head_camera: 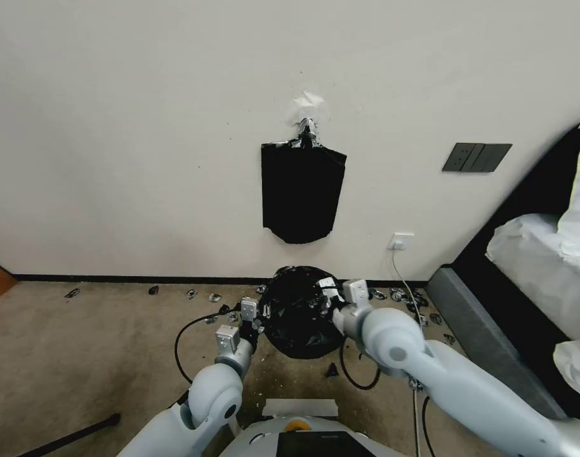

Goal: Place a trash bag onto the trash bin.

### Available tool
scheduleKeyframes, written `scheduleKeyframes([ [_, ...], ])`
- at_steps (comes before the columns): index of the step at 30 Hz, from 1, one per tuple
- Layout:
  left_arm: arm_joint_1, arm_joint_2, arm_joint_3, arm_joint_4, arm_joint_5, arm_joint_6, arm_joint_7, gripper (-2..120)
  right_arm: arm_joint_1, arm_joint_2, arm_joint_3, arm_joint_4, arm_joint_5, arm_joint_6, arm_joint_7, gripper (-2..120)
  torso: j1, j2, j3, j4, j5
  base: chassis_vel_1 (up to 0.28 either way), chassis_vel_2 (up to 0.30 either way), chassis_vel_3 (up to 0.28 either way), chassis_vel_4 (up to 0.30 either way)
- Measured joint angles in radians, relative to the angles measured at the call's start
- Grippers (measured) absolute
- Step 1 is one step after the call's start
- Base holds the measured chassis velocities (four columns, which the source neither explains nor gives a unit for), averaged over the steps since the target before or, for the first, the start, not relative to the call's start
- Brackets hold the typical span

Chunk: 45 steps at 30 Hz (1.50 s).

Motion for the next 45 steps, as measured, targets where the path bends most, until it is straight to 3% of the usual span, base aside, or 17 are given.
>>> scheduleKeyframes([
  [20,0.021,-0.019,0.022,-0.01,0.004,0.007,0.01,1,0.047,0.018,-0.176,-0.159,-0.195,0.002,-0.012,0,0.0,0.0,0.0,0.0,-0.0001,0.0,0.0,0.0,0.0],
  [45,0.058,-0.042,0.023,-0.032,0.002,0.019,0.025,1,0.043,0.063,-0.201,-0.308,-0.282,0.003,-0.031,0,0.0,0.0,0.0,-0.0001,0.0,0.0,0.0,0.0,0.0],
])
